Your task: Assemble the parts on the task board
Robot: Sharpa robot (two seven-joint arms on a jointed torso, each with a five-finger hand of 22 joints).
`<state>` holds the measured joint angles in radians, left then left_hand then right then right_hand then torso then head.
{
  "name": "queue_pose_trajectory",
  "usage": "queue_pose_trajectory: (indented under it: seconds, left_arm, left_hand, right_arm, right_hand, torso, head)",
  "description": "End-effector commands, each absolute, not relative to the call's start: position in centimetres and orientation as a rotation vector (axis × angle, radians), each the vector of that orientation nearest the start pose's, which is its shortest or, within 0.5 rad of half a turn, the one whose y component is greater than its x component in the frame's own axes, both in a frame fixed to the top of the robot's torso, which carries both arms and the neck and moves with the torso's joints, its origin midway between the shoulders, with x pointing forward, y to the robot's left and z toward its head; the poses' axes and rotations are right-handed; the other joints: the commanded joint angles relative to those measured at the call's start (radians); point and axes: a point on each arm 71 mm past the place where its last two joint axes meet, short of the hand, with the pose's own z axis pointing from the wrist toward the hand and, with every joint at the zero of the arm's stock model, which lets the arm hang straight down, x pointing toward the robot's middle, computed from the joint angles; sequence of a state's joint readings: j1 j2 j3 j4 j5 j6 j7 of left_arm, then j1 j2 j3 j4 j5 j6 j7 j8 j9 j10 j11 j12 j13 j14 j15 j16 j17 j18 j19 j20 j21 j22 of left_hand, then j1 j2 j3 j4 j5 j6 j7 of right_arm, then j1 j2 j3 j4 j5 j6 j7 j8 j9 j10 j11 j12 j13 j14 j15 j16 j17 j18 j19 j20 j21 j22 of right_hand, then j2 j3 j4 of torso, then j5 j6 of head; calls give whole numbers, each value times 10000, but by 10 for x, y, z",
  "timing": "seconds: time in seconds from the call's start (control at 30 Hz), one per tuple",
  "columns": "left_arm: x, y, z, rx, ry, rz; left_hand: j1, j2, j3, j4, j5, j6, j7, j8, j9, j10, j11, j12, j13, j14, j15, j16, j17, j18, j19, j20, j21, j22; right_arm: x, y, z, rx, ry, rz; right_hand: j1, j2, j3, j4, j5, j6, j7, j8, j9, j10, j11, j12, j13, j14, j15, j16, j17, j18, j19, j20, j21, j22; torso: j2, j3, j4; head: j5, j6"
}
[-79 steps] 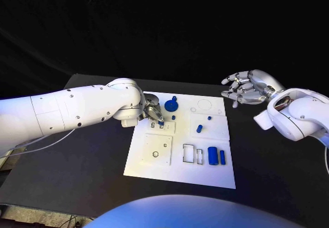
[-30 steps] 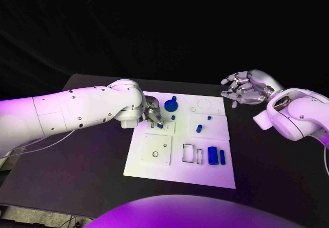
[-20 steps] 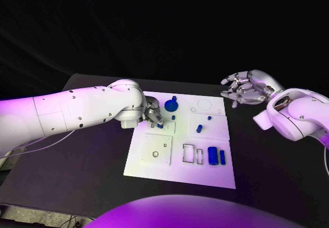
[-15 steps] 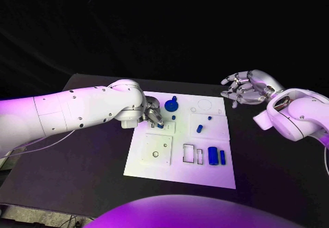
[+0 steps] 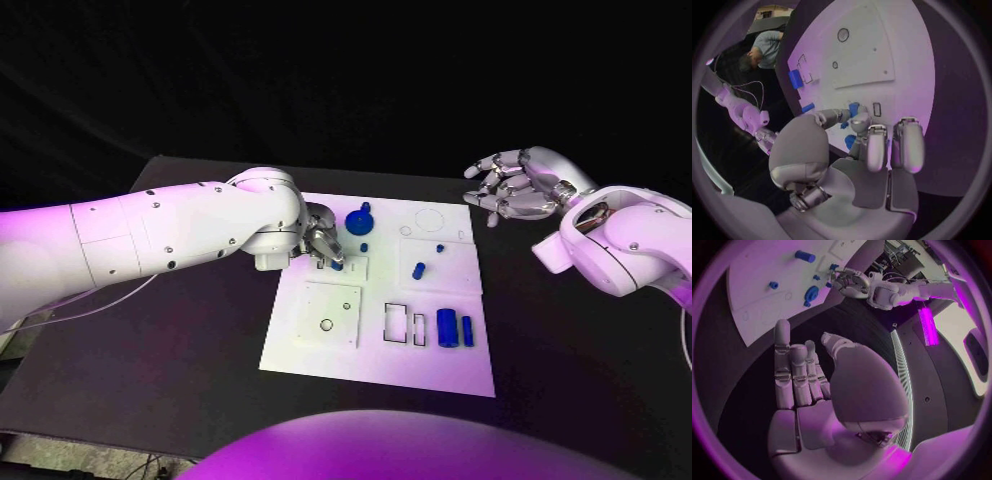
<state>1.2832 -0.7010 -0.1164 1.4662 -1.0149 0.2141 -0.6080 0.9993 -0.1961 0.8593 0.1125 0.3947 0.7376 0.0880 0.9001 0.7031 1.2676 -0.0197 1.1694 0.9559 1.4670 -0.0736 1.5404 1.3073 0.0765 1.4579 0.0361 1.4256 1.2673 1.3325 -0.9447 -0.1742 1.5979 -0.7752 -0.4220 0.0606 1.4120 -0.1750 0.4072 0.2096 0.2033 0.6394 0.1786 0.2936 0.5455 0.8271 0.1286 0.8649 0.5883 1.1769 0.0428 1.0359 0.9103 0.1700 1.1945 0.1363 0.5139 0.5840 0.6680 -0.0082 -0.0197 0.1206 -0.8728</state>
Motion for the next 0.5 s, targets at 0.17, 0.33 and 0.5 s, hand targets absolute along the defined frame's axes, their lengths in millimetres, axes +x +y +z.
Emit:
queue_pose_trajectory:
  seconds: [0.17,0.33,0.5]
  left_arm:
    - [481,165,-225,-677,24716,-3485]
    - [481,163,-225,-702,24688,-3508]
    - [481,163,-225,-724,24674,-3495]
  left_hand:
    - [-323,3,594,-690,-80,323,-403,-11,273,96,-55,33,16,909,-109,19,2208,-168,12,-111,4,17]
    - [-464,41,224,-404,-112,398,-428,-71,260,134,-71,70,44,911,-125,24,2214,-169,18,-128,-10,13]
    - [-545,71,-45,-205,-132,453,-434,-113,249,145,-75,89,61,913,-129,31,2223,-168,19,-134,-24,2]
  right_arm:
    - [478,-235,-163,4050,16653,9699]
    - [478,-235,-163,4037,16646,9717]
    - [478,-233,-163,4003,16642,9766]
  right_hand:
    - [-96,-6,54,9,57,-82,356,47,-12,12,-9,-14,-9,-57,28,-18,2,120,16,31,-41,-14]
    - [-97,6,59,11,55,-84,357,50,-13,14,-9,-11,-18,-60,28,-20,-4,120,22,32,-48,-21]
    - [-88,22,71,5,55,-84,357,55,-13,16,-10,-7,-30,-54,28,-11,4,121,28,32,-56,-27]
  torso:
    - [-3,2,1]
    - [0,-2,-2]
    - [-4,-2,-4]
  head:
    - [-11,2]
    - [-6,2]
    - [-10,2]
